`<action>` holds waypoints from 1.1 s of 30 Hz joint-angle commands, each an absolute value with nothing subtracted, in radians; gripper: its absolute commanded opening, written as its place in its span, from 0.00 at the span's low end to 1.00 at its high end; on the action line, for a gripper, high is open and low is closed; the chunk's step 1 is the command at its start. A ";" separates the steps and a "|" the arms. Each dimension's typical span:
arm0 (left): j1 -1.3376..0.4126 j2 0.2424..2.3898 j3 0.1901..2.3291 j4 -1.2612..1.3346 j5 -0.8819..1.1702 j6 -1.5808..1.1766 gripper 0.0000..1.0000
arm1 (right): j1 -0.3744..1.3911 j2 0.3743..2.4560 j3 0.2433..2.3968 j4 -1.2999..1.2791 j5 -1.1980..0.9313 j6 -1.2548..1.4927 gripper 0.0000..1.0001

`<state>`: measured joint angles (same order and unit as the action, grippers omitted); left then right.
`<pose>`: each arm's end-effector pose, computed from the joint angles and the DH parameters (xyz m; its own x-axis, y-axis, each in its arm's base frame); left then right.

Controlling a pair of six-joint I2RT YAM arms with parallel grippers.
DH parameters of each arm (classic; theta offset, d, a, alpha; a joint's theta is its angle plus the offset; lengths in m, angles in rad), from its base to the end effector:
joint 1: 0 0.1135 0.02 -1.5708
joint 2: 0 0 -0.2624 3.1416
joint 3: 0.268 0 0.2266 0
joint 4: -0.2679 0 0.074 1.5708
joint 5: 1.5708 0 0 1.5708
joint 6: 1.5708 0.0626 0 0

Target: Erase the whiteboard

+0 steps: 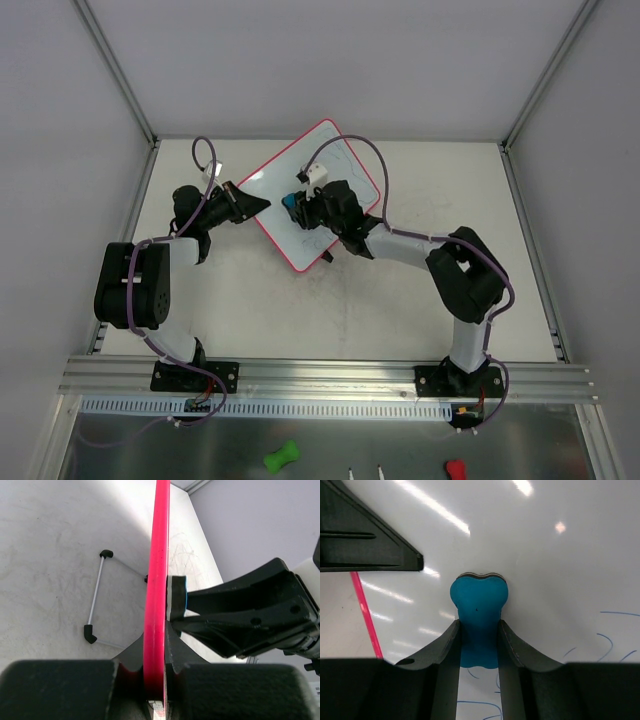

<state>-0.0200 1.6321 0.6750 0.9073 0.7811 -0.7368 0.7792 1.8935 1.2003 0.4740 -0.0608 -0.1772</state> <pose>0.3283 -0.0507 0.2254 -0.5187 -0.4669 -0.7162 0.4978 0.5161 -0.6970 0.3124 0.3139 0.2392 -0.0211 -0.2682 -0.9631 -0.7592 0.6311 -0.1591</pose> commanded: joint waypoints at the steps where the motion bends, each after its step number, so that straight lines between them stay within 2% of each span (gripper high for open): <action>1: -0.032 1.631 0.681 0.894 0.739 -0.617 0.00 | 0.850 1.950 1.206 0.379 -0.159 -0.201 0.00; 9: -0.032 1.629 0.681 0.891 0.739 -0.615 0.00 | 0.865 1.956 1.238 0.344 -0.177 -0.209 0.00; 14: -0.032 1.631 0.683 0.893 0.741 -0.615 0.00 | 0.824 1.950 1.218 0.350 -0.163 -0.114 0.00; 20: -0.032 1.641 0.687 0.891 0.744 -0.615 0.00 | 0.761 1.922 1.103 0.408 -0.086 -0.008 0.00; 33: -0.032 1.641 0.687 0.894 0.745 -0.617 0.00 | 0.759 1.917 0.887 0.459 0.152 0.201 0.00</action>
